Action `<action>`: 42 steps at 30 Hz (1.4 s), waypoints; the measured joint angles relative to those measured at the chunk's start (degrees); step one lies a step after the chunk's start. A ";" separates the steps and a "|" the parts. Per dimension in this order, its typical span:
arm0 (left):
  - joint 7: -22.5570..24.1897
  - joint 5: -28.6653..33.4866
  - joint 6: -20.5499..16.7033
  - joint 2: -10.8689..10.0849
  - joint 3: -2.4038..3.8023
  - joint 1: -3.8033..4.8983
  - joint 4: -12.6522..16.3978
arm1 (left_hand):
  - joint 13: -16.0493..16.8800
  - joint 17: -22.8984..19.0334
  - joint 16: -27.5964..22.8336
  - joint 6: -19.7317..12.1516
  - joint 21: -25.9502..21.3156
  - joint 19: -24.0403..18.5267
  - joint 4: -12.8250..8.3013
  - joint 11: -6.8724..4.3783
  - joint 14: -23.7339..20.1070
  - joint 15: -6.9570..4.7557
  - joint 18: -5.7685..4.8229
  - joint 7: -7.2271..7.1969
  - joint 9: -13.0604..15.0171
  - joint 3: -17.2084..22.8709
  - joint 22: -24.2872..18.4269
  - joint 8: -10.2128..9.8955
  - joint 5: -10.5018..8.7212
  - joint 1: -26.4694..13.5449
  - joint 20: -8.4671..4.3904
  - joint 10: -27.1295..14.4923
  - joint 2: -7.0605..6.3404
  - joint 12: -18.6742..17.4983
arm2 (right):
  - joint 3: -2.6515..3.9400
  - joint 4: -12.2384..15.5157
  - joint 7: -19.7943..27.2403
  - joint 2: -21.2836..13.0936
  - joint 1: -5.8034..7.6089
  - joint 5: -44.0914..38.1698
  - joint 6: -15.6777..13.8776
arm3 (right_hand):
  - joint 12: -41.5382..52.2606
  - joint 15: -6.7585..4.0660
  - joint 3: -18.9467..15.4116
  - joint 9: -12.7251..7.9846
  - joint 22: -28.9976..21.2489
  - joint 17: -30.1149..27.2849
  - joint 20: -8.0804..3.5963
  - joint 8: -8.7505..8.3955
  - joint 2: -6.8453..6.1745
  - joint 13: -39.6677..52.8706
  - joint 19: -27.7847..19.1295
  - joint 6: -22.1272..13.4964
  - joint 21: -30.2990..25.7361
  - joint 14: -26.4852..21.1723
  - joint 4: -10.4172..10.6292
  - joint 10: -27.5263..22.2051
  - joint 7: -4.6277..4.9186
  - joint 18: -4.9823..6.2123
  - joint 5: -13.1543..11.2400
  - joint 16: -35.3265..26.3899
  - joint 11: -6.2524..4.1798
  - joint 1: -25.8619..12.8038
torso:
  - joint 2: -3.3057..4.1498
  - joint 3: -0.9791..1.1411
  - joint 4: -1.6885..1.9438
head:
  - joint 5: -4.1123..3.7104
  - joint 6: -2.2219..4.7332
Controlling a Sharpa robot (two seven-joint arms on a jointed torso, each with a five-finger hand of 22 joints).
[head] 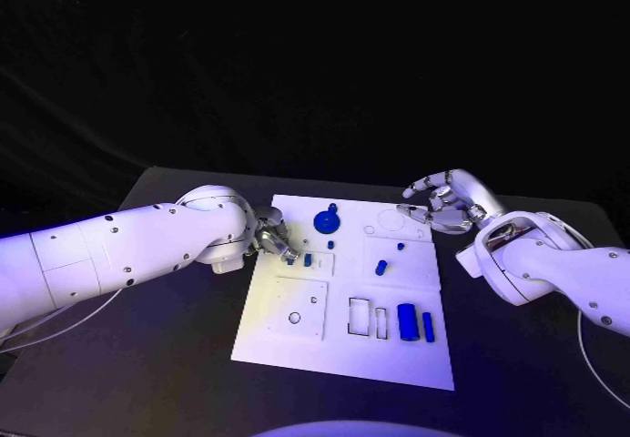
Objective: Assemble the parts on the task board
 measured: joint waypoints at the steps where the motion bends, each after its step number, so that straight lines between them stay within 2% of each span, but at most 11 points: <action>1: 0.00 0.04 -0.11 -0.11 0.03 -0.01 0.05 | 0.00 0.00 0.00 0.00 0.00 0.00 0.52 0.00 0.00 0.00 0.00 0.00 0.00 -0.88 0.00 0.00 0.00 -0.18 0.00 0.00 -0.02 0.00 | 0.00 -0.01 0.01 0.00 0.00 0.00 0.00 | 0.00 0.00 0.00 0.00 0.00 0.00 0.00 0.00 0.07 0.00 0.00 0.00 0.00 0.00 0.00 0.00 0.00 0.00 0.00 0.00 0.00 -0.07 | 0.00 0.01 0.00 | -0.03 0.01; 10: 0.01 0.48 -0.97 -0.82 0.70 -0.04 0.73 | -0.13 0.00 0.00 0.21 0.00 0.00 1.68 -0.04 0.00 0.00 0.00 0.21 0.00 -3.39 -0.02 -0.22 -0.47 -0.42 0.00 -0.36 0.21 -0.23 | 0.00 -0.04 0.07 -0.01 0.00 0.00 -0.02 | 0.00 0.00 0.00 0.00 -0.01 -0.01 0.00 0.00 0.07 0.00 0.00 0.00 0.00 0.00 0.00 0.00 0.00 0.00 0.00 0.00 0.00 -0.07 | 0.01 -0.01 0.00 | -0.10 0.05; 17: 0.32 1.29 -2.57 -1.41 1.57 0.01 1.58 | -2.20 -0.01 -0.58 -0.70 -0.62 0.00 1.75 0.40 0.00 0.00 0.00 1.01 -0.15 -6.05 -0.73 -1.38 -2.61 -1.53 0.00 -1.88 0.38 -2.04 | 0.00 -0.10 0.14 -0.05 0.00 0.00 -0.06 | 0.00 0.00 -0.16 0.00 -0.01 -0.01 0.00 0.00 0.06 0.00 0.00 0.00 -0.22 0.00 0.16 0.00 0.00 0.00 0.00 0.00 0.00 -0.06 | 0.00 -0.02 0.03 | -0.25 0.24; 21: 1.99 2.47 -5.36 -1.51 1.80 0.06 1.82 | -13.24 -0.01 -2.83 -6.29 -5.46 -4.61 1.67 2.52 -0.07 1.99 0.00 3.33 -1.07 -8.71 -9.32 -4.31 -5.75 -0.90 0.89 -10.37 0.94 -11.33 | 0.00 -0.14 0.18 -0.08 -0.01 0.00 -0.09 | 0.00 0.00 -0.16 0.00 -0.02 -0.01 0.00 0.00 0.06 -0.01 0.00 0.00 -0.22 0.00 0.16 0.00 0.00 0.00 -0.01 0.00 0.00 -0.06 | -0.02 -0.01 0.05 | -0.49 0.38; 23: 3.56 2.98 -7.00 -1.45 1.81 0.06 1.84 | -15.81 -1.00 -6.87 -10.10 -11.19 -9.73 1.52 4.23 -0.34 3.62 2.13 5.10 -1.55 -9.27 -18.63 -5.50 -5.77 2.24 2.12 -15.63 1.09 -14.36 | 0.00 -0.15 0.20 -0.12 -0.01 0.00 -0.10 | 0.00 0.00 -0.16 0.00 -0.02 -0.01 0.00 0.00 0.06 -0.01 0.00 0.00 -0.22 0.00 0.16 0.00 0.00 0.00 -0.01 0.00 0.00 -0.06 | -0.03 -0.01 0.07 | -0.60 0.46; 24: 5.01 3.26 -8.24 -1.31 1.79 0.07 1.83 | -16.76 -5.22 -10.24 -12.51 -15.25 -13.28 1.51 5.35 -2.65 4.61 3.15 6.25 -1.99 -9.25 -24.60 -6.25 -5.77 4.66 2.95 -18.81 1.05 -15.95 | 0.00 -0.16 0.21 -0.16 -0.01 0.00 -0.10 | 0.00 0.00 -0.16 0.00 -0.02 -0.01 0.00 0.00 0.06 0.00 0.00 0.00 -0.22 0.00 0.16 0.00 0.00 0.00 -0.01 0.00 0.00 -0.06 | -0.04 0.00 0.07 | -0.74 0.53; 26: 7.66 3.50 -10.25 -0.88 1.49 0.11 1.73 | -18.35 -13.69 -16.47 -15.60 -22.64 -19.66 1.09 7.08 -8.20 6.09 4.90 7.97 -2.97 -8.83 -34.65 -7.41 -5.77 8.52 4.31 -23.28 0.94 -18.47 | 0.00 -0.18 0.23 -0.20 -0.01 0.02 -0.10 | 0.00 0.00 -0.16 0.00 -0.02 -0.01 0.00 0.00 0.06 -0.01 0.00 0.00 -0.22 0.00 0.16 0.00 0.00 0.00 -0.01 0.00 0.00 -0.06 | -0.04 0.00 0.09 | -0.97 0.65; 27: 9.71 3.53 -11.61 -0.49 1.16 0.11 1.66 | -19.35 -18.26 -19.86 -16.75 -25.25 -21.82 0.43 7.82 -11.56 6.80 4.94 8.69 -3.58 -8.18 -37.44 -8.03 -5.77 10.65 4.92 -25.68 0.85 -20.11 | 0.00 -0.18 0.25 -0.21 -0.01 0.03 -0.11 | 0.00 0.00 -0.16 0.00 -0.02 -0.01 0.00 0.00 0.06 0.00 0.00 0.00 -0.22 0.00 0.16 0.00 0.00 0.00 -0.01 0.00 0.00 -0.06 | -0.04 0.00 0.10 | -1.10 0.74; 31: 17.04 2.55 -15.67 1.06 0.29 -0.15 1.17 | -23.93 -27.77 -26.78 -18.55 -29.24 -24.31 -3.44 9.51 -19.39 8.24 4.95 10.11 -6.75 -3.91 -40.68 -10.26 -6.00 20.39 6.70 -31.02 0.39 -26.03 | 0.00 -0.19 0.32 -0.22 -0.01 0.09 -0.10 | 0.00 0.00 -0.16 0.00 -0.02 -0.01 0.00 0.00 0.06 -0.01 0.00 0.00 -0.22 0.00 0.16 -0.12 0.00 -0.01 -0.01 0.00 -0.12 -0.06 | -0.03 -0.03 0.09 | -1.54 1.00; 37: 25.41 -2.95 -19.45 3.01 -0.42 -1.08 -0.61 | -31.25 -30.59 -26.02 -16.21 -29.28 -24.64 -5.45 9.72 -20.09 8.49 4.95 9.92 -13.32 -1.33 -40.74 -13.43 -8.18 23.37 7.11 -30.35 -1.06 -32.30 | 0.00 -0.18 0.42 -0.20 -0.01 0.15 -0.09 | 0.00 0.00 0.00 0.00 -0.03 -0.01 0.00 0.00 0.06 -0.01 0.00 0.00 -0.22 0.00 0.31 -0.21 0.00 -0.01 -0.01 0.00 -0.21 -0.06 | 0.02 -0.05 -0.01 | -1.88 1.29; 42: 29.48 -9.37 -20.99 4.48 -0.69 -1.96 -2.75 | -34.58 -25.75 -20.07 -14.72 -26.74 -22.04 -6.24 9.41 -14.30 8.18 5.84 9.20 -16.75 -1.51 -38.94 -14.86 -8.66 23.37 6.77 -29.23 -1.06 -34.41 | 0.00 -0.09 0.50 -0.20 -0.02 0.21 -0.08 | 0.00 0.00 0.00 0.00 -0.03 -0.01 0.00 0.00 0.06 -0.01 0.00 0.00 -0.22 0.00 0.31 -0.21 0.00 0.00 -0.01 0.00 -0.21 -0.06 | 0.10 -0.05 -0.03 | -2.18 1.46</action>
